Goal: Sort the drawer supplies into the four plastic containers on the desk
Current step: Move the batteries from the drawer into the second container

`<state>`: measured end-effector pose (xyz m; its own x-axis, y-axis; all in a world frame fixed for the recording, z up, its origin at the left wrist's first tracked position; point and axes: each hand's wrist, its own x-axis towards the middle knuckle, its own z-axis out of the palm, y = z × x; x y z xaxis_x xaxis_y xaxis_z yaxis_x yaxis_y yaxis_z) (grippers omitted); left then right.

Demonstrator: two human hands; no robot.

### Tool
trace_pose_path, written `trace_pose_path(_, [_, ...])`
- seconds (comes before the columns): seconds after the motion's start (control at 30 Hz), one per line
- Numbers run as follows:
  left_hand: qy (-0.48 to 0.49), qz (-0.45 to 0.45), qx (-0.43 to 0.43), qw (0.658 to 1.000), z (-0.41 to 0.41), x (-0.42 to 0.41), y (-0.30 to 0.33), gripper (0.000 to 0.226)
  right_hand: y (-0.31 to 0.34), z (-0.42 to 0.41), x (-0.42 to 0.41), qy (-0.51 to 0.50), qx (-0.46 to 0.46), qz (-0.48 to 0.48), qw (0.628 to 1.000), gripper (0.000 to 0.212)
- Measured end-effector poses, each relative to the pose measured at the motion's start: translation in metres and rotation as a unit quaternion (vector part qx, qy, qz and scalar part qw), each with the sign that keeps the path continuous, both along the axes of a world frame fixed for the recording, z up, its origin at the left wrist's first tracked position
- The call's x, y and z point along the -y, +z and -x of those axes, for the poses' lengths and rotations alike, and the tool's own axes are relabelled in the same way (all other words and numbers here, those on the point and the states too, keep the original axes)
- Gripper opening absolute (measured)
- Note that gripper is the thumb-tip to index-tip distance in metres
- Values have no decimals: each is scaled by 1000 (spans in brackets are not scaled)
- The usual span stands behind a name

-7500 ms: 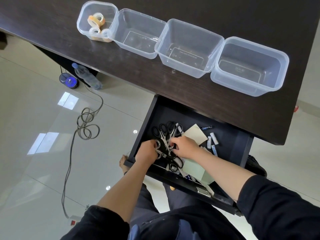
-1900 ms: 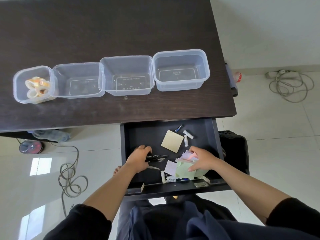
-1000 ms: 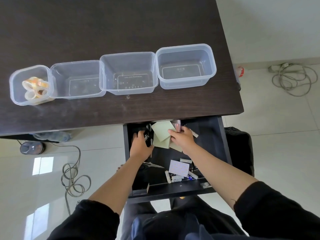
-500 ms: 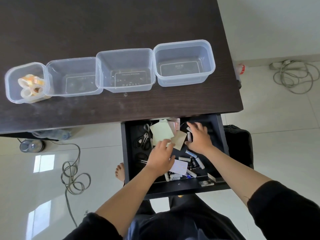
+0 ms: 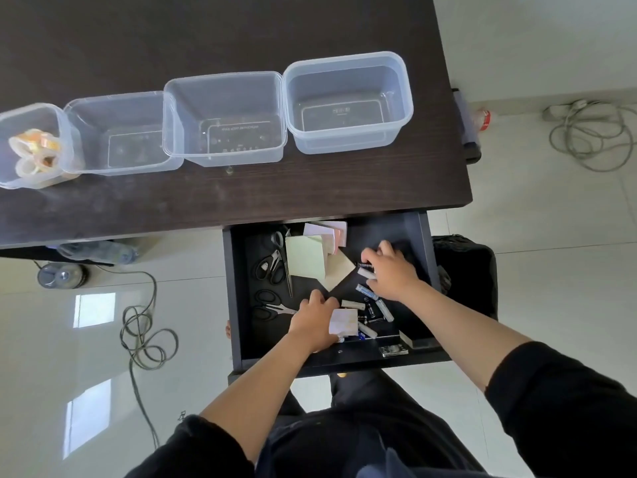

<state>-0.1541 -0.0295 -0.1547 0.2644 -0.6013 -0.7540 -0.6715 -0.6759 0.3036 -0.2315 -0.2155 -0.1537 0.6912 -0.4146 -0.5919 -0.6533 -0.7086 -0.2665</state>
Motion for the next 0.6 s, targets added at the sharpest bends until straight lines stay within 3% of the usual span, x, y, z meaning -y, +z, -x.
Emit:
trace_pose_path(0.13, [22, 0, 6, 1000, 4, -4, -2, 58, -5, 28, -18, 1, 13, -8, 1000, 25])
trace_pose_path(0.47, [110, 98, 57, 987, -14, -7, -3, 62, -6, 47, -41, 0, -17, -75, 997, 37])
trace_pose_path(0.6, [120, 98, 71, 985, -18, -4, 0, 59, -6, 49, -44, -7, -23, -102, 995, 40])
